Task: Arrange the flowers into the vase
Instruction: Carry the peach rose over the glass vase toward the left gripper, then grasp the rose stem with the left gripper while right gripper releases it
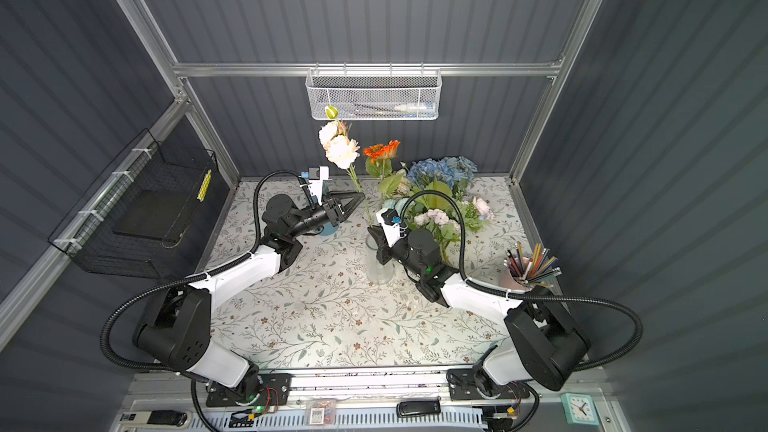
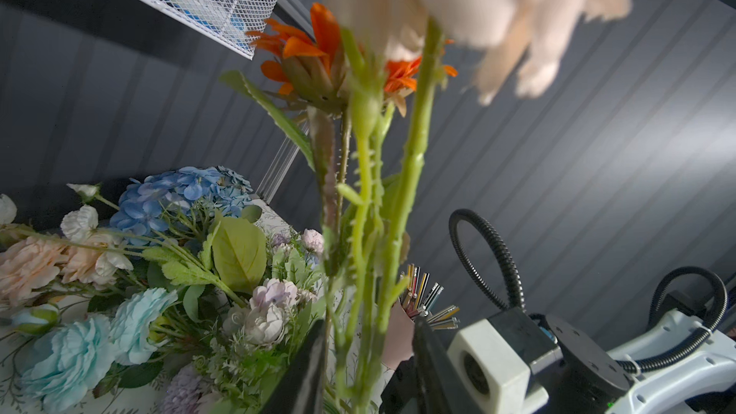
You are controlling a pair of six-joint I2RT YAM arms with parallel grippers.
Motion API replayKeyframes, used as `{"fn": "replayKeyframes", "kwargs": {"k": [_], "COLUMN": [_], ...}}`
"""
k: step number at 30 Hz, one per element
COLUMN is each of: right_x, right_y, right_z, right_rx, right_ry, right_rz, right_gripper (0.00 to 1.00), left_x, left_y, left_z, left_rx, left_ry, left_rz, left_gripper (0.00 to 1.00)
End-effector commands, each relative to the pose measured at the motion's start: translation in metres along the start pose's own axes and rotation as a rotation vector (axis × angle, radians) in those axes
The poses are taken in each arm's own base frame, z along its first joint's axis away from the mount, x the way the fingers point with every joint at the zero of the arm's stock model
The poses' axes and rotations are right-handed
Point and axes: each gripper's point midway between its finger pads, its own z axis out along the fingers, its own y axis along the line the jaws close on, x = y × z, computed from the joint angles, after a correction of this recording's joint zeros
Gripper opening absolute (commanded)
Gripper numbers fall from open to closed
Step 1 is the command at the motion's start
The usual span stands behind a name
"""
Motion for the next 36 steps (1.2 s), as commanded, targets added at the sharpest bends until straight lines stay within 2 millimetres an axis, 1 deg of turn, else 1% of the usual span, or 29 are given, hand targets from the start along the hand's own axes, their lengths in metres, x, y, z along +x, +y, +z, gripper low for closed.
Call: {"fn": "replayKeyframes", "kwargs": {"k": [1, 3, 5, 6, 8, 10, 11, 13, 15, 17, 21, 23, 24, 25, 26, 30, 32, 34, 35, 36], "right_x": [0.013, 0.013, 0.011, 0.01, 0.005, -0.001, -0.004, -0.014, -0.023, -0.032, -0.045, -0.047, -0.045, -0.05, -0.049, -0.036, -0.026, -0.014, -0.008, -0.001], "right_y": [0.004, 0.004, 0.004, 0.004, 0.005, 0.005, 0.005, 0.006, 0.007, 0.006, -0.007, -0.016, -0.023, -0.031, -0.038, -0.075, -0.091, -0.106, -0.113, -0.119], "right_z": [0.004, 0.003, 0.002, 0.002, 0.0, -0.003, -0.004, -0.01, -0.016, -0.023, -0.04, -0.05, -0.054, -0.063, -0.068, -0.09, -0.101, -0.112, -0.117, -0.122], "right_rx": [-0.013, -0.012, -0.011, -0.012, -0.012, -0.012, -0.011, -0.014, -0.013, -0.002, 0.086, 0.145, 0.183, 0.228, 0.271, 0.442, 0.506, 0.555, 0.575, 0.59], "right_ry": [0.053, 0.053, 0.051, 0.048, 0.037, 0.021, 0.014, -0.008, -0.028, -0.039, -0.031, -0.018, -0.005, -0.014, -0.011, 0.041, 0.075, 0.104, 0.116, 0.128], "right_rz": [-0.006, -0.007, -0.007, -0.005, -0.006, -0.005, -0.005, -0.01, -0.016, -0.02, -0.024, -0.028, -0.026, -0.021, -0.012, 0.045, 0.094, 0.154, 0.185, 0.22], "right_gripper": [0.03, 0.03, 0.06, 0.08, 0.18, 0.38, 0.46, 0.56, 0.61, 0.64, 0.69, 0.71, 0.71, 0.72, 0.73, 0.74, 0.74, 0.73, 0.73, 0.72], "left_x": [-0.012, -0.01, -0.01, -0.009, -0.006, -0.001, 0.001, 0.006, 0.011, 0.016, 0.037, 0.047, 0.052, 0.056, 0.059, 0.072, 0.073, 0.075, 0.075, 0.075], "left_y": [-0.015, -0.016, -0.016, -0.015, -0.015, -0.015, -0.015, -0.015, -0.014, -0.013, -0.012, -0.01, -0.007, -0.005, -0.003, 0.008, 0.015, 0.02, 0.023, 0.026], "left_z": [0.005, 0.006, 0.004, 0.002, 0.0, 0.001, 0.001, 0.001, 0.002, 0.003, 0.007, 0.008, 0.008, 0.007, 0.006, 0.003, 0.0, -0.002, -0.003, -0.004], "left_rx": [0.055, 0.056, 0.045, 0.027, -0.003, -0.036, -0.048, -0.068, -0.088, -0.11, -0.16, -0.183, -0.197, -0.21, -0.222, -0.265, -0.296, -0.32, -0.334, -0.344], "left_ry": [-0.017, -0.014, -0.019, -0.028, -0.019, 0.005, 0.014, 0.027, 0.041, 0.057, 0.114, 0.137, 0.145, 0.15, 0.156, 0.17, 0.162, 0.154, 0.149, 0.143], "left_rz": [0.037, 0.04, 0.057, 0.072, 0.108, 0.146, 0.157, 0.183, 0.202, 0.225, 0.289, 0.307, 0.311, 0.315, 0.315, 0.31, 0.31, 0.301, 0.295, 0.291], "left_gripper": [0.25, 0.17, 0.04, 0.0, 0.0, 0.0, 0.0, 0.0, 0.0, 0.0, 0.0, 0.0, 0.0, 0.0, 0.0, 0.01, 0.04, 0.09, 0.14, 0.21]}}
